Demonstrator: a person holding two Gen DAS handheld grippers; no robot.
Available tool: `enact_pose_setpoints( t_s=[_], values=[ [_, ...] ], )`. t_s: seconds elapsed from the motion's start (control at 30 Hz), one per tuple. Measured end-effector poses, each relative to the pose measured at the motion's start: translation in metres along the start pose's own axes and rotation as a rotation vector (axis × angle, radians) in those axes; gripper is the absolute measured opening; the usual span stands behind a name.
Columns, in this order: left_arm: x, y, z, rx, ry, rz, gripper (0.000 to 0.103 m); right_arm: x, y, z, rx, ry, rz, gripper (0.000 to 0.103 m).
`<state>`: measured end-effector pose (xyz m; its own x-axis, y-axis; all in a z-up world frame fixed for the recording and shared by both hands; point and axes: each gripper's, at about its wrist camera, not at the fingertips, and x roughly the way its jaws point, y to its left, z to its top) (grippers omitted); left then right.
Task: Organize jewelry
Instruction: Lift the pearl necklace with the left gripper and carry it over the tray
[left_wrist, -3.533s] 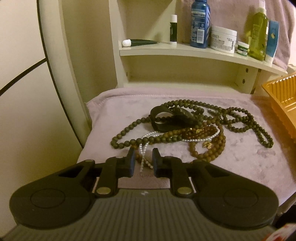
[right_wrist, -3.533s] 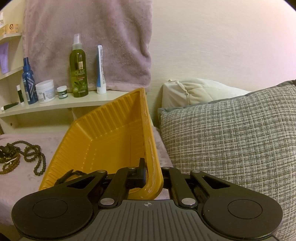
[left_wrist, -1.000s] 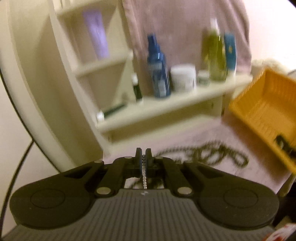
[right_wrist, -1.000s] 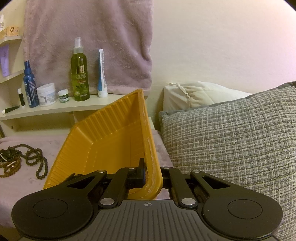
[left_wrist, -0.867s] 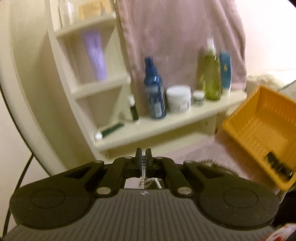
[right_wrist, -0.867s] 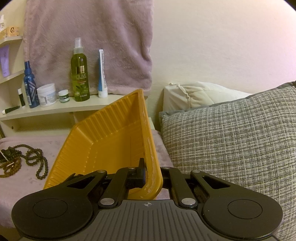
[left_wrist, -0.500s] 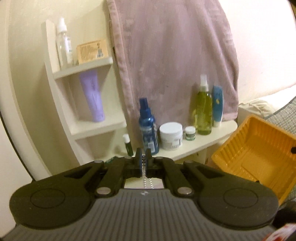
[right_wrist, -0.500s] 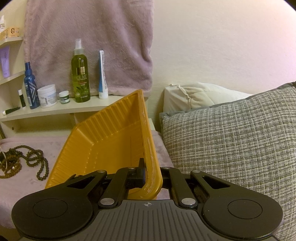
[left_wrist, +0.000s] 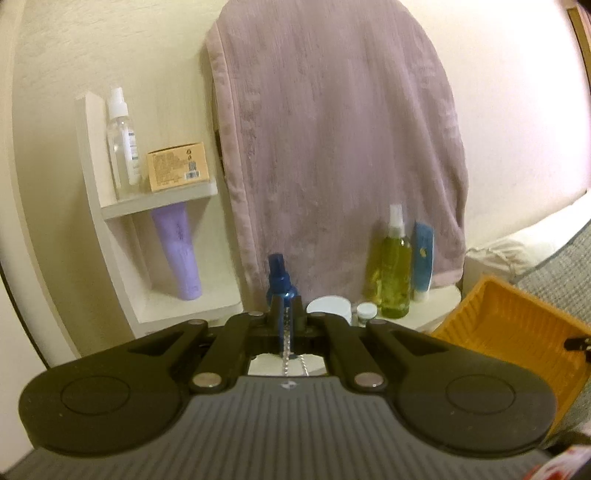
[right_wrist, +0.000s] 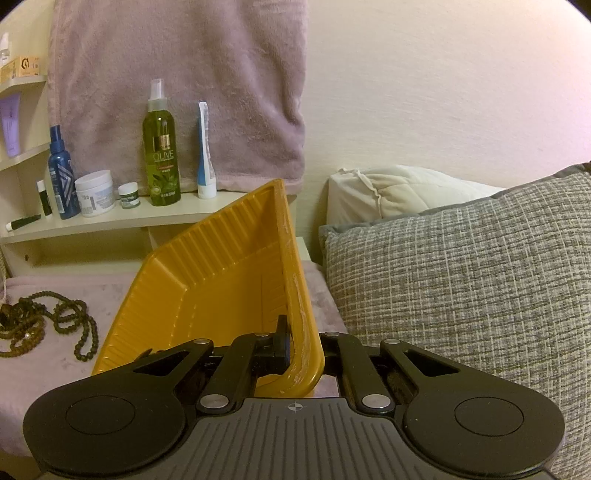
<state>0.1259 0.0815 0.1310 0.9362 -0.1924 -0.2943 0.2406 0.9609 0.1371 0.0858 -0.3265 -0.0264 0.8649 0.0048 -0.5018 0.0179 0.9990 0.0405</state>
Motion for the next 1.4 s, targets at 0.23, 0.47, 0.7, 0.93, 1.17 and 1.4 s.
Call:
enact_pose_setpoints(
  t_s=[0.23,0.47,0.7,0.93,1.17,1.4],
  values=[
    [0.006,-0.007,-0.001,0.0,0.014,-0.02,0.002,0.0,0.0,0.0,0.0,0.0,0.0,0.006],
    [0.014,-0.032,0.002,0.003,0.032,-0.093,0.002,0.001,0.001,0.001,0.005,-0.002,0.004,0.006],
    [0.026,-0.079,0.009,0.008,0.04,-0.208,0.002,-0.001,0.001,0.001,0.012,-0.005,0.007,0.006],
    [0.043,-0.137,0.018,0.009,0.048,-0.354,0.002,-0.003,0.002,0.0,0.014,-0.01,0.008,0.007],
    [0.078,-0.187,0.011,0.019,0.127,-0.461,0.002,-0.004,0.003,0.001,0.02,-0.014,0.016,0.007],
    [0.107,-0.214,-0.006,-0.004,0.235,-0.524,0.003,-0.004,0.002,0.001,0.026,-0.015,0.019,0.007]
  ],
)
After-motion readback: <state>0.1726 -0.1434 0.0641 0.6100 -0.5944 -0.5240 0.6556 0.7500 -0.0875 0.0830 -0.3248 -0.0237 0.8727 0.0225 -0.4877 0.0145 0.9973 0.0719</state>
